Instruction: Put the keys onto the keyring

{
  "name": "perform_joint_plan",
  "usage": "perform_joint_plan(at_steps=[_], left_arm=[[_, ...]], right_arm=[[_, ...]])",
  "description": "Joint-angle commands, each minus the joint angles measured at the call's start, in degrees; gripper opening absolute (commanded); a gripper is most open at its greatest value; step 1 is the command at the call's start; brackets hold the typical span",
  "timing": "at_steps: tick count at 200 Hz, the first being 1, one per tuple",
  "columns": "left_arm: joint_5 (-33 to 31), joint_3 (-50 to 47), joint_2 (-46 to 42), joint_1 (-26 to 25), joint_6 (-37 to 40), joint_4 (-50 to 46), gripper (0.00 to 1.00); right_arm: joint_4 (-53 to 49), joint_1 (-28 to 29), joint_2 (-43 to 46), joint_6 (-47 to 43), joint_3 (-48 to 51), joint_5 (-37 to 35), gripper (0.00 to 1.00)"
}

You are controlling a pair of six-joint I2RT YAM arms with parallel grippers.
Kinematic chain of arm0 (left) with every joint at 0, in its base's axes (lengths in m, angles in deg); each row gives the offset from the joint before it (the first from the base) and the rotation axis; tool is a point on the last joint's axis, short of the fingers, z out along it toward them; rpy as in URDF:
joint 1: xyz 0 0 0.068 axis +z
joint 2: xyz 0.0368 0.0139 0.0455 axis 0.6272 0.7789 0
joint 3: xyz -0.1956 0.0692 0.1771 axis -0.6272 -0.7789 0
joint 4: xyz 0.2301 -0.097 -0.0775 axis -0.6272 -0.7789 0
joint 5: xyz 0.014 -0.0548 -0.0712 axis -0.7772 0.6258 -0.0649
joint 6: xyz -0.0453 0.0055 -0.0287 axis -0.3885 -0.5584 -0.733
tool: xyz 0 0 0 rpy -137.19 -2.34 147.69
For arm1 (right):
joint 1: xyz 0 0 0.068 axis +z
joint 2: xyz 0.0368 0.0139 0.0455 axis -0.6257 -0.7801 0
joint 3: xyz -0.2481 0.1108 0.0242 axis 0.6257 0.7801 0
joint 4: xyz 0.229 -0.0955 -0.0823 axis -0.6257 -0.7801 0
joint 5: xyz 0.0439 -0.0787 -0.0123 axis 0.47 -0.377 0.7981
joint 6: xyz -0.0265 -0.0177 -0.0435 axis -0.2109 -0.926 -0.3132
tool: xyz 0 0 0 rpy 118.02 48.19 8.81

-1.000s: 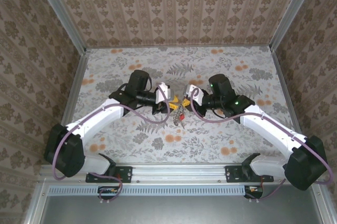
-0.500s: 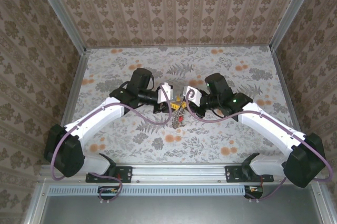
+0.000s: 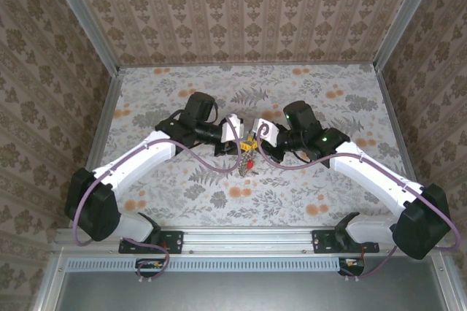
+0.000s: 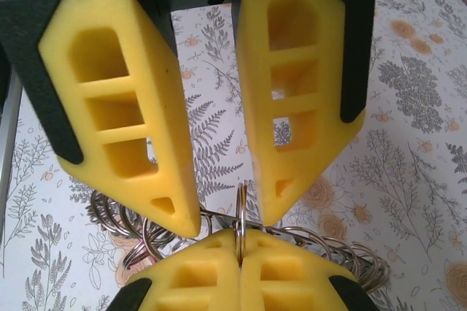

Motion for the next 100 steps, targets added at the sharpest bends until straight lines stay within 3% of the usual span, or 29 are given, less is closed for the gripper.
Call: perform_joint_plan(at_steps=[1,27,44,100], left_arm=[[0.06,1.93,0.72,-0.49,2.08,-2.64,0.19],[0.98,2.16,0.72,-0.61,1.77,-2.24,0.13],[1.22,2.48,0.88,-0.63,1.64,-2.21,0.0],[8.48,-1.61,-0.31,2.01,-7.22,9.34,0.0]], right_arm=[[2.5,0.38,1.1,-0.21,-0.97,1.87,0.0],[2.12,0.43,1.0,-0.4,-1.2,1.63,0.0],[1.91,0.44,1.04,-0.47,-1.22,1.31,0.0],[10.11,-1.85,4.27,3.47,4.68,2.34,0.06]])
